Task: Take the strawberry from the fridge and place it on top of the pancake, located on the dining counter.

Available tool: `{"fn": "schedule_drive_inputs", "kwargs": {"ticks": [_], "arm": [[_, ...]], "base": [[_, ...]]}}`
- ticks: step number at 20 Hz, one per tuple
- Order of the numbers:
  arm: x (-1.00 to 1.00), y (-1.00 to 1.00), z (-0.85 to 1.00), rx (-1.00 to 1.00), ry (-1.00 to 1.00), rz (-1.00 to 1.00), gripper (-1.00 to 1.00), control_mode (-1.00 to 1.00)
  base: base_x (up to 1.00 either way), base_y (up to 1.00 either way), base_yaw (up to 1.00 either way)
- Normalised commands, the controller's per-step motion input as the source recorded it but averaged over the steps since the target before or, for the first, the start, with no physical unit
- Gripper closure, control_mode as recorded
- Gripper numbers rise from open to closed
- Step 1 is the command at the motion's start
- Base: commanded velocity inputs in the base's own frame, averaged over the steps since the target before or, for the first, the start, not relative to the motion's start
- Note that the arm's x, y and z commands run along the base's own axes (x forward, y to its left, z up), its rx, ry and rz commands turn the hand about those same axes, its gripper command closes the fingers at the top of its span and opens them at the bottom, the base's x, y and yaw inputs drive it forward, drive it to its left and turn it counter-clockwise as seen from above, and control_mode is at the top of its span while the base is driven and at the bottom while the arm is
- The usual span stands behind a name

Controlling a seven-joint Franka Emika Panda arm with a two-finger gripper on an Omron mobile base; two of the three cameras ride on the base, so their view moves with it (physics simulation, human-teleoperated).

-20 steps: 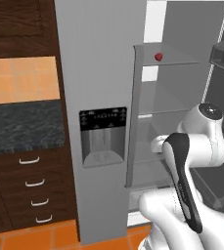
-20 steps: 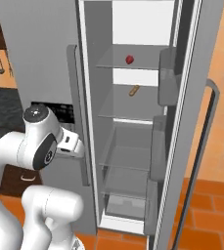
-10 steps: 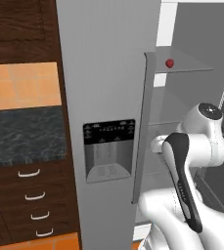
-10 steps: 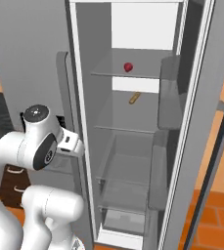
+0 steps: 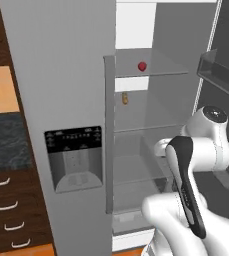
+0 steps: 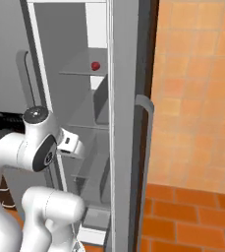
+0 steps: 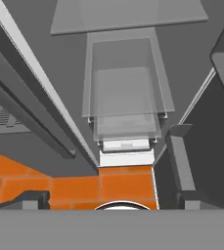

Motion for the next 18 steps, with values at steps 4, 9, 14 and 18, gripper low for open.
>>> {"fn": "schedule_drive_inputs", "kwargs": {"ticks": [4,9,14,18], "arm": [[0.00,0.00,0.00,0.00,0.00,0.00,-1.00,1.00],[0.00,0.00,0.00,0.00,0.00,0.00,-1.00,1.00],[0.00,0.00,0.00,0.00,0.00,0.00,-1.00,1.00],[0.00,0.00,0.00,0.00,0.00,0.00,-1.00,1.00]], "base": [[0.13,-0.20,-0.20],[0.31,-0.01,-0.20],[0.52,0.00,-0.09],[0.56,-0.01,-0.03]]}}
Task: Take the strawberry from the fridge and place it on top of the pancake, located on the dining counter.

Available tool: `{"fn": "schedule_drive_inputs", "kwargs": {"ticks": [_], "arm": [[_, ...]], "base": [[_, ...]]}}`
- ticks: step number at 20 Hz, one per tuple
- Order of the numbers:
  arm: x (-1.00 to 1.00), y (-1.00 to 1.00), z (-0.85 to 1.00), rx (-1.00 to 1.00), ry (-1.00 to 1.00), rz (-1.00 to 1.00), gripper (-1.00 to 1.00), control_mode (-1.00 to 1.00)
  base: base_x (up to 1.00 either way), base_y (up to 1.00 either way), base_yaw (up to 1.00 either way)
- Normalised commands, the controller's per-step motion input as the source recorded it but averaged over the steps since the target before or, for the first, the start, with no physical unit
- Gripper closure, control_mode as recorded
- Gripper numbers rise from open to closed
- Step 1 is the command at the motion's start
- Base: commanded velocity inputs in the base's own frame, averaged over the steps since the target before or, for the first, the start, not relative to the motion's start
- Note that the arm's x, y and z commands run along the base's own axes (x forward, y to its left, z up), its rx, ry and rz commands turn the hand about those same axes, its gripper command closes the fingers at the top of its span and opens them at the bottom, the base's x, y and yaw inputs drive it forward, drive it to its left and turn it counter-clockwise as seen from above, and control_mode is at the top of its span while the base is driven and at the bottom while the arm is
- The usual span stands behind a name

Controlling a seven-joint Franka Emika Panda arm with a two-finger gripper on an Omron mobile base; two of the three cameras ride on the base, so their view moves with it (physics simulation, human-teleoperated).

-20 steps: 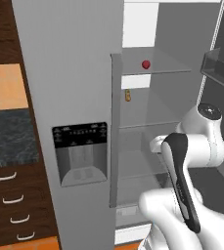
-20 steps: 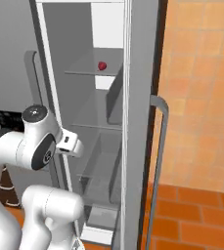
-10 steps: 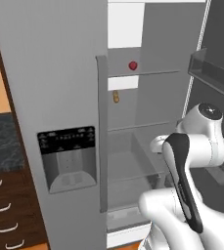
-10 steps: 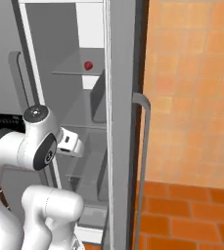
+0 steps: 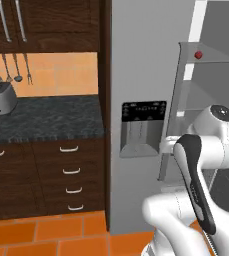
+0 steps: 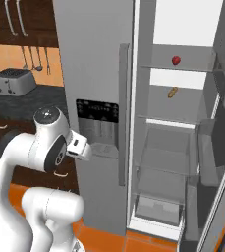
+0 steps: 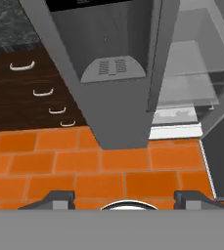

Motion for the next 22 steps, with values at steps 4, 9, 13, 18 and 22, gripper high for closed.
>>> {"fn": "schedule_drive_inputs", "kwargs": {"ticks": [4,9,13,18,22], "arm": [[0.00,0.00,0.00,0.00,0.00,0.00,-1.00,1.00],[0.00,0.00,0.00,0.00,0.00,0.00,-1.00,1.00],[0.00,0.00,0.00,0.00,0.00,0.00,-1.00,1.00],[0.00,0.00,0.00,0.00,0.00,0.00,-1.00,1.00],[0.00,0.00,0.00,0.00,0.00,0.00,-1.00,1.00]], "base": [[0.52,0.00,0.00],[0.20,0.00,0.00],[0.08,-0.09,-0.01],[0.25,-0.51,-0.11],[0.24,-0.74,-0.24]]}}
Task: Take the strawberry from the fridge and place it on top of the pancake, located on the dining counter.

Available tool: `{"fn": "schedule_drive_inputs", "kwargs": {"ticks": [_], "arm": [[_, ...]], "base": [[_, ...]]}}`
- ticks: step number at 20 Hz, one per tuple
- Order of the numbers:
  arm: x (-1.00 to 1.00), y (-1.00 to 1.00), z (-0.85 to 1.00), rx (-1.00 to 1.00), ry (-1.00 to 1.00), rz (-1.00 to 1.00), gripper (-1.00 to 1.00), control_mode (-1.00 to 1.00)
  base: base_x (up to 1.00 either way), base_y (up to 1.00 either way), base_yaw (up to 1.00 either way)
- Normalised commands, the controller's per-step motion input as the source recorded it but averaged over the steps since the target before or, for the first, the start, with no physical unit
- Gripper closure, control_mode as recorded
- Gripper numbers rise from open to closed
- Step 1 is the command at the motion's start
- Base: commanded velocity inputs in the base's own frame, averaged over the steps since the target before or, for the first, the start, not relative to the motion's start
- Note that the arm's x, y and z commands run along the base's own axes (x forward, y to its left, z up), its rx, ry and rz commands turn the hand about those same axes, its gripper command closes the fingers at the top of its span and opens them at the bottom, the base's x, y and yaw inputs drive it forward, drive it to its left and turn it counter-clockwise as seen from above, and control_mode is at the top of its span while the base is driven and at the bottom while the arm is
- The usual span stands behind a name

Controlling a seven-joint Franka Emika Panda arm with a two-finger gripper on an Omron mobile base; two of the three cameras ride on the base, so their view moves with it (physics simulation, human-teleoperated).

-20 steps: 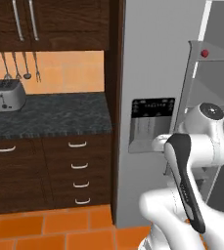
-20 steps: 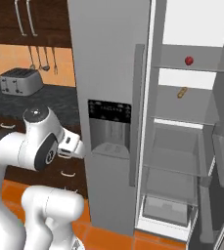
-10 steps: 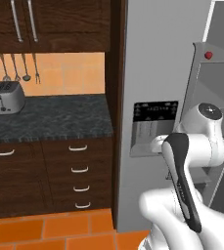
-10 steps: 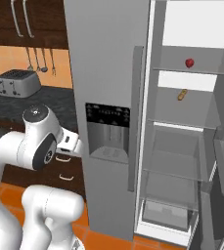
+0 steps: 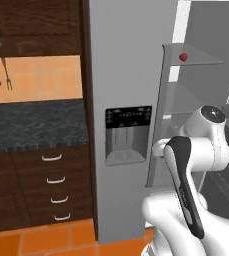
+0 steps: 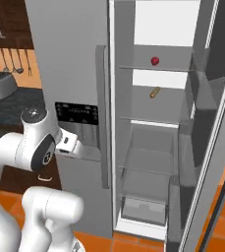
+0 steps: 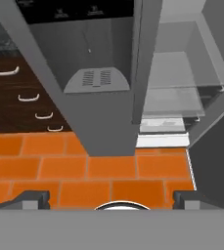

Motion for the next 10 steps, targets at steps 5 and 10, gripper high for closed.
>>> {"fn": "schedule_drive_inputs", "kwargs": {"ticks": [5,10], "arm": [[0.00,0.00,0.00,0.00,0.00,0.00,-1.00,1.00],[0.00,0.00,0.00,0.00,0.00,0.00,-1.00,1.00]], "base": [[0.44,-0.57,-0.13],[0.54,-0.31,-0.10]]}}
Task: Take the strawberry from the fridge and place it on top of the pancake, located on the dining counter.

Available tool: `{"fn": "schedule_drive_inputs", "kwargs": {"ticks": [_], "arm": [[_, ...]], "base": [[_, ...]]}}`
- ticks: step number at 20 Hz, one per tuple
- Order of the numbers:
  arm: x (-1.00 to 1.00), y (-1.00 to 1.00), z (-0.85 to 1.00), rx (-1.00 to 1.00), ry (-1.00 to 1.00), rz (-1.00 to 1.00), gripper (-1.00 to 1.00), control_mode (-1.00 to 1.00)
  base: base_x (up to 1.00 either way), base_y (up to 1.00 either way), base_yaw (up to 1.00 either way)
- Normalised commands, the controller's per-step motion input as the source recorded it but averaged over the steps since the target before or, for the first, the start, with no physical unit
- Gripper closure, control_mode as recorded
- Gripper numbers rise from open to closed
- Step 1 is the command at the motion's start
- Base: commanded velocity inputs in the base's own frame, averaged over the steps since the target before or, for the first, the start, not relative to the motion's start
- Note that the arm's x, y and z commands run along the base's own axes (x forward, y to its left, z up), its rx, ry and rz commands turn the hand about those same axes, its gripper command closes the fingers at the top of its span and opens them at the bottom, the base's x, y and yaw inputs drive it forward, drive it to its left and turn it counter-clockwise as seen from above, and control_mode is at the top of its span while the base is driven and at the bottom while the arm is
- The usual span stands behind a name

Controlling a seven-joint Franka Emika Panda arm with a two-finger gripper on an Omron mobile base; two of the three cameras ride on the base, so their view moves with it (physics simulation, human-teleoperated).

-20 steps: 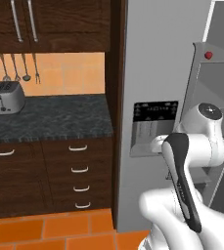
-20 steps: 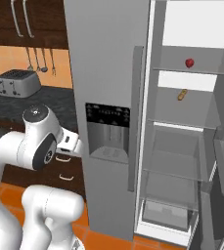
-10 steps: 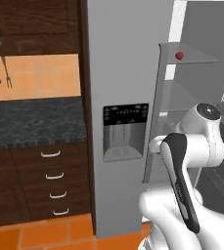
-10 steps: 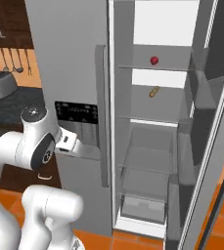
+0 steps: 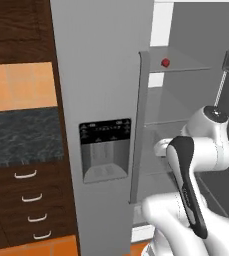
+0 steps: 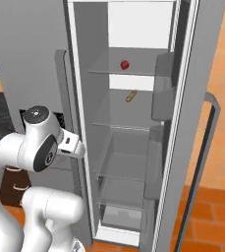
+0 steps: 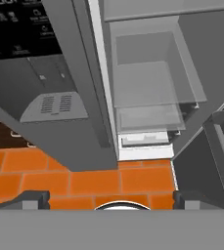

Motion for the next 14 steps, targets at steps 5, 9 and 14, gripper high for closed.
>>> {"fn": "schedule_drive_inputs", "kwargs": {"ticks": [5,9,14], "arm": [[0.00,0.00,0.00,0.00,0.00,0.00,-1.00,1.00],[0.00,0.00,0.00,0.00,0.00,0.00,-1.00,1.00],[0.00,0.00,0.00,0.00,0.00,0.00,-1.00,1.00]], "base": [[0.35,-0.29,-0.03],[0.21,-0.64,0.00],[0.32,-0.45,0.00]]}}
